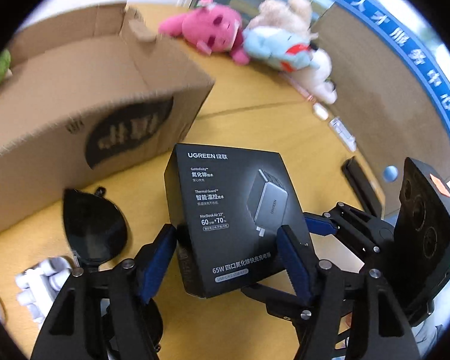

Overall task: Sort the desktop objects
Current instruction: 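Close both grippers on the black UGREEN charger box and lift it, then carry the charger box with both grippers into the cardboard box and release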

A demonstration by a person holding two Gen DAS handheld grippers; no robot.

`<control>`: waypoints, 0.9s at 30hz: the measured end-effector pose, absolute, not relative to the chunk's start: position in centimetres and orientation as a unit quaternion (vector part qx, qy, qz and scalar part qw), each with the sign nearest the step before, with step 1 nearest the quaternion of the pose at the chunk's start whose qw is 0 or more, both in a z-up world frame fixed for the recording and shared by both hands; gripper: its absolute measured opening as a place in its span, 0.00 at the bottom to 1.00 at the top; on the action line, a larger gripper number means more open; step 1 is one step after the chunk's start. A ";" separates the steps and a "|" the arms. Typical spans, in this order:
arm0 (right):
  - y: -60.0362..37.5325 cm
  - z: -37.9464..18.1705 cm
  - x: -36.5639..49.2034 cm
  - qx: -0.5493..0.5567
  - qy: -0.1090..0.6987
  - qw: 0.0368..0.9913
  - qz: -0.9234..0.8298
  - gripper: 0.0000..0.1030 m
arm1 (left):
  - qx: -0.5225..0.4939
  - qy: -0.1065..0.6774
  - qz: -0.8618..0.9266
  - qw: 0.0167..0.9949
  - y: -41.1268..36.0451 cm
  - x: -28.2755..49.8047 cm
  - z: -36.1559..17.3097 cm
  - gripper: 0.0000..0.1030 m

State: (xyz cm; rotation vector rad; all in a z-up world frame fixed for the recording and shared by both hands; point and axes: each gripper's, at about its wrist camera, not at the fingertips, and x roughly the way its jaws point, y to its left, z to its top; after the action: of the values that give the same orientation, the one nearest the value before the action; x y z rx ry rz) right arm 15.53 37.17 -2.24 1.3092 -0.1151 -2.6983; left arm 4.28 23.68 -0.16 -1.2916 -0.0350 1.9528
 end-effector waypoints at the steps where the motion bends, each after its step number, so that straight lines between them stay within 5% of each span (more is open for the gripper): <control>1: 36.9 -1.7 15.4 0.429 -0.028 0.068 -0.900 0.74 | -0.498 -0.014 0.774 0.392 23.3 4.5 0.6 0.67; 14: 26.3 10.8 10.5 0.320 0.079 0.143 -0.933 0.74 | -0.354 -0.029 0.873 0.335 11.7 4.5 13.5 0.67; 27: 16.2 14.9 2.8 0.274 0.094 0.249 -0.924 0.74 | -0.313 -0.062 0.916 0.242 -0.5 1.5 19.0 0.67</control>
State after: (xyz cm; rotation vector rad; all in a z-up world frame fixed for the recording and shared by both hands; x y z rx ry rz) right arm 2.79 16.21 14.88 0.7451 0.2550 -2.5179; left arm 1.47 -0.52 18.98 -0.8555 -0.1695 2.5058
